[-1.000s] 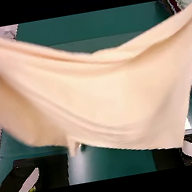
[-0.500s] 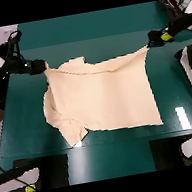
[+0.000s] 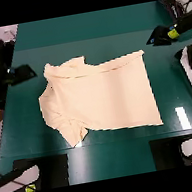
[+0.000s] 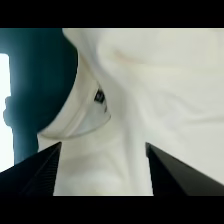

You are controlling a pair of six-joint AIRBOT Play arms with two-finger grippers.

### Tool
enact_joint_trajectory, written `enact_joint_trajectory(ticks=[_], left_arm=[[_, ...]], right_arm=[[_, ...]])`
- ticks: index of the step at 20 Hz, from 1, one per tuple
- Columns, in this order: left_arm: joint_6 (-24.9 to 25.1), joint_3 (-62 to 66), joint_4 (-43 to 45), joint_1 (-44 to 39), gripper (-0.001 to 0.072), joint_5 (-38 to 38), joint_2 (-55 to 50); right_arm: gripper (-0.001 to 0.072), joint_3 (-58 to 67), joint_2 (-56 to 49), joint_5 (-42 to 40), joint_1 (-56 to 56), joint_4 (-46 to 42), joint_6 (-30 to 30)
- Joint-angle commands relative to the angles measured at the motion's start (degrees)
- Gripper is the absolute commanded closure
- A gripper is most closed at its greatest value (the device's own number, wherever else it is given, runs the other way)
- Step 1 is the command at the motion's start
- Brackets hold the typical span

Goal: Fold the shirts.

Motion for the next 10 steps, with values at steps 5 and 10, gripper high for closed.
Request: enact_joint_trajectory(ticks=[5,10], left_arm=[[-2.99,-34.51,-0.76,1.4,0.0104,-2.32,20.04],[-3.52,-41.94,-3.69,1.4,0.0104,5.62,20.61]], right_arm=[[0.0243,-23.63,16.59,-3.85,1.9,3.15,-3.32],[0.0242,-28.04,21.38,-5.64,3.08,3.17,-3.34]])
